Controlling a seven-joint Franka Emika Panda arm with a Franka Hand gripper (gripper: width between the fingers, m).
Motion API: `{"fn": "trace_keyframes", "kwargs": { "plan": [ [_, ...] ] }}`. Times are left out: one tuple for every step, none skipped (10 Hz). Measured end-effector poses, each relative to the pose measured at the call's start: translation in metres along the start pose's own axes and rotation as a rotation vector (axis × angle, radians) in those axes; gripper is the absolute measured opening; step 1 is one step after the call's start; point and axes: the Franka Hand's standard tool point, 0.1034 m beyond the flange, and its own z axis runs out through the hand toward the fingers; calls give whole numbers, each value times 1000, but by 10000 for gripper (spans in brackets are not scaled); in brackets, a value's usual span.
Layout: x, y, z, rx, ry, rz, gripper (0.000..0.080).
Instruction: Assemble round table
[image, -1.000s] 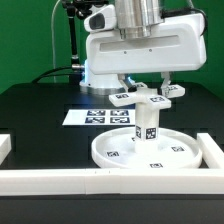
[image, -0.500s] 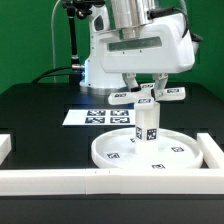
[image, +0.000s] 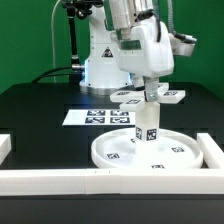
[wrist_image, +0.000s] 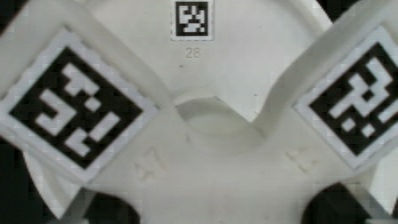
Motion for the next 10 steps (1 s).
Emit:
{"fn": "trace_keyframes", "kwargs": {
  "plan": [
    [0,0,0,2,-8,97,450],
    [0,0,0,4,-13,136,450],
    [0,0,0,5,-16,143,450],
    [-2,0,1,6,-21,151,450],
    [-2,0,1,4,-22,128,603],
    [-5,0,-3,-18,-37,74,603],
    [-9,-2,-10,-28,-50,37,640],
    [-12,-6,-18,-26,-58,6,647],
    [-14,-9,-26,-15,-70,-5,647],
    [-15,-12,-31,-3,-75,-1,649]
  ]
}}
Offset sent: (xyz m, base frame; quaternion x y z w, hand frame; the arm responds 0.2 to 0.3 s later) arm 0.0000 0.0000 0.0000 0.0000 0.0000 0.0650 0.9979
